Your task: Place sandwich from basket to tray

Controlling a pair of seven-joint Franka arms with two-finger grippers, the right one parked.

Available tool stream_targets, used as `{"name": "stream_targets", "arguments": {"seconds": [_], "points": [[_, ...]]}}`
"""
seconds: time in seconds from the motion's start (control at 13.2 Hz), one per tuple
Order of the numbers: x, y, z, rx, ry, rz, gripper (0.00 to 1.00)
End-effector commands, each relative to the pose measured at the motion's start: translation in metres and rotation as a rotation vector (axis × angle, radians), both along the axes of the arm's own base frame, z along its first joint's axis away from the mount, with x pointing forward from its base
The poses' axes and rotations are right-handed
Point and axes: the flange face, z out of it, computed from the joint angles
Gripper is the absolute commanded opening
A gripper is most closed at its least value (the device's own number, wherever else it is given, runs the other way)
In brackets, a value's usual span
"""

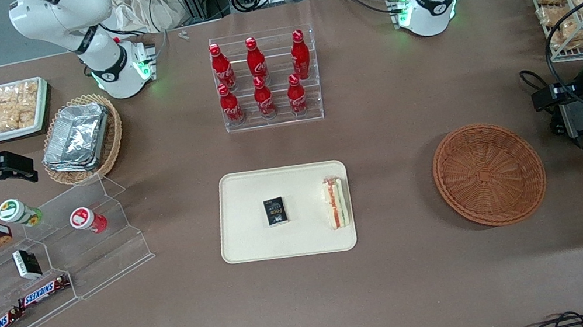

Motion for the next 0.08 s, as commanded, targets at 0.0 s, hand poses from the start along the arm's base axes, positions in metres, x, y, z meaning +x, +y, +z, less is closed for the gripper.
{"name": "stream_targets", "arguments": {"seconds": [0.0], "points": [[-0.0048,-0.0013,-0.0032,-0.016,0.009,-0.021,1.0]]}}
